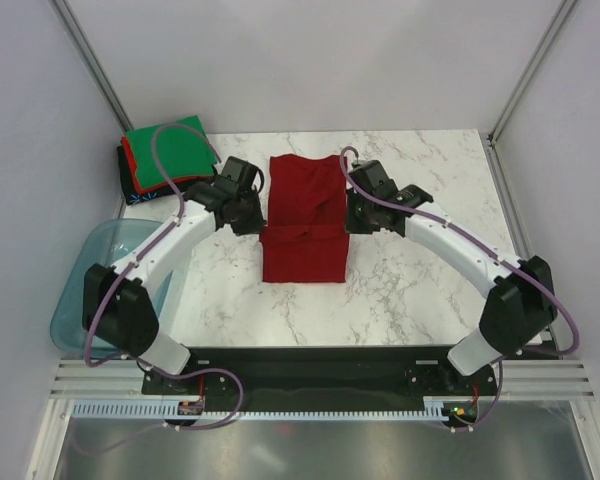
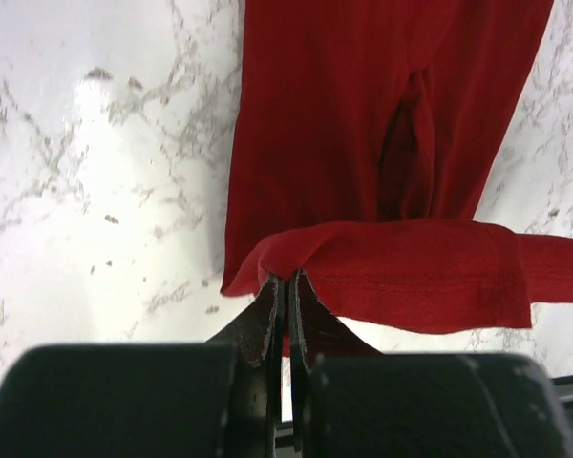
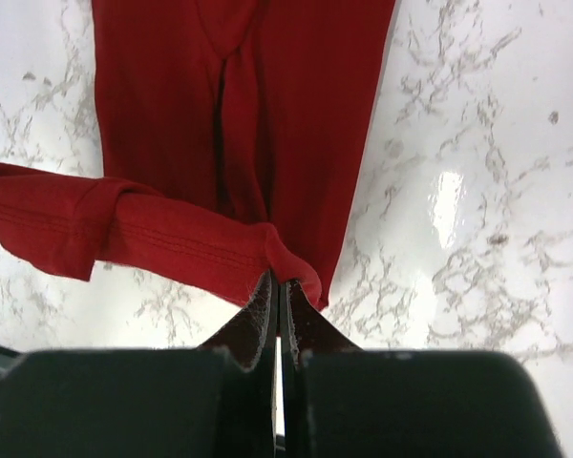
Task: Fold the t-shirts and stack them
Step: Fold the tshirt
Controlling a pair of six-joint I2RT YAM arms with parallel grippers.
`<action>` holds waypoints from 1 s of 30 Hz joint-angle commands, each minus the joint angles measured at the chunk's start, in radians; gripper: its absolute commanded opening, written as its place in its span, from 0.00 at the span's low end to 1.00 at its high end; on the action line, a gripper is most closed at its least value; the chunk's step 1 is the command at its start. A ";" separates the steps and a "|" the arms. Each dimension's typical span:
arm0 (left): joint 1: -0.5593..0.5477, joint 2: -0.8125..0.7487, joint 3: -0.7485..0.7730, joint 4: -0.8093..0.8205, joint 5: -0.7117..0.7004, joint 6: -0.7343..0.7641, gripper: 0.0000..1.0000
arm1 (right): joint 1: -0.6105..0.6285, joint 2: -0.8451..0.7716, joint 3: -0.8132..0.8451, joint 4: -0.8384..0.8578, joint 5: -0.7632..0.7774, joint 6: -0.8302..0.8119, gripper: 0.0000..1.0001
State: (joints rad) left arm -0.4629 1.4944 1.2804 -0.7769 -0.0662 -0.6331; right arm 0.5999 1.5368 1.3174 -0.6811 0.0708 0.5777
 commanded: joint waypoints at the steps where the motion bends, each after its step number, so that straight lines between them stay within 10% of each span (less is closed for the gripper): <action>1: 0.039 0.082 0.094 0.042 0.046 0.093 0.02 | -0.035 0.069 0.075 0.028 -0.031 -0.059 0.00; 13: 0.115 0.409 0.315 0.039 0.138 0.150 0.04 | -0.115 0.345 0.227 0.054 -0.123 -0.110 0.00; 17: 0.141 0.509 0.416 0.021 0.183 0.148 0.19 | -0.137 0.443 0.328 0.052 -0.161 -0.121 0.01; 20: 0.167 0.614 0.553 -0.037 0.235 0.157 0.52 | -0.166 0.534 0.463 0.019 -0.180 -0.131 0.37; 22: 0.188 0.679 0.673 -0.100 0.261 0.168 0.56 | -0.192 0.601 0.557 -0.027 -0.180 -0.136 0.61; 26: 0.211 0.822 1.053 -0.319 0.270 0.170 0.58 | -0.222 0.675 0.825 -0.132 -0.201 -0.133 0.65; 30: 0.213 0.721 0.995 -0.297 0.250 0.170 0.59 | -0.206 0.539 0.705 -0.106 -0.198 -0.125 0.67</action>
State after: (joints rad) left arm -0.2470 2.3169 2.2623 -0.9920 0.1673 -0.5007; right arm 0.3733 2.1975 2.0636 -0.7593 -0.1116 0.4557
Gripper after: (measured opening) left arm 0.583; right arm 0.666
